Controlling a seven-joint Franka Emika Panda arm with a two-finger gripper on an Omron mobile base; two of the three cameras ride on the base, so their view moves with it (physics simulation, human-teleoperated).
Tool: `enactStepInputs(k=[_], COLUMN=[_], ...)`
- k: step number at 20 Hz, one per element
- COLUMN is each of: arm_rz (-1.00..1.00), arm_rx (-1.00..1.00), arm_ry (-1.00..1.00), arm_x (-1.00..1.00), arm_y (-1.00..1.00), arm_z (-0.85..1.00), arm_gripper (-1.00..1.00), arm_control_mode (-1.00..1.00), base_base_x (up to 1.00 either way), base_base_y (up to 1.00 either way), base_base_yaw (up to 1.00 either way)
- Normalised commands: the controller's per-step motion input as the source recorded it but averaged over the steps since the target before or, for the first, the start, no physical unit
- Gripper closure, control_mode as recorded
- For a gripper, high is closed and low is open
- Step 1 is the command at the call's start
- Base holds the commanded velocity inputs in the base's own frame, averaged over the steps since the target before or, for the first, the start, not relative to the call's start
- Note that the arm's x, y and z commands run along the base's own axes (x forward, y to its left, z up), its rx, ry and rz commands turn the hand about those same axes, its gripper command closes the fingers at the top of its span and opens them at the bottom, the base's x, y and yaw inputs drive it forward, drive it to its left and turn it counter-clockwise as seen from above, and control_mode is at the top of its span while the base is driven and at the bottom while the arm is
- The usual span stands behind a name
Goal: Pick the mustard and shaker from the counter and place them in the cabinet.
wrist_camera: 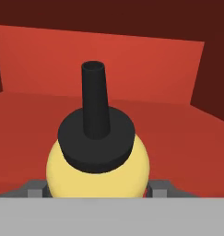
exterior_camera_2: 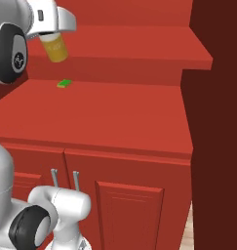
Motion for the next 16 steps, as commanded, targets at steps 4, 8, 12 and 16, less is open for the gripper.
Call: enactStepInputs(k=[4,8,12,16], arm_rz=[0.0,0.0,0.0,0.0], arm_rx=[0.0,0.0,0.0,0.0], arm_ry=[-0.07,-0.02,0.0,0.01], arm_x=[0.25,0.21,0.12,0.1], arm_y=[0.0,0.0,0.0,0.0], arm_z=[0.03,0.0,0.0,-0.06], arm_gripper=[1.0,1.0,1.0,1.0], arm_control_mode=[-1.0,-1.0,-1.0,-1.0], base_base_x=[0.0,0.0,0.0,0.0], base_base_y=[0.0,0.0,0.0,0.0], base_base_yaw=[0.0,0.0,0.0,0.0])
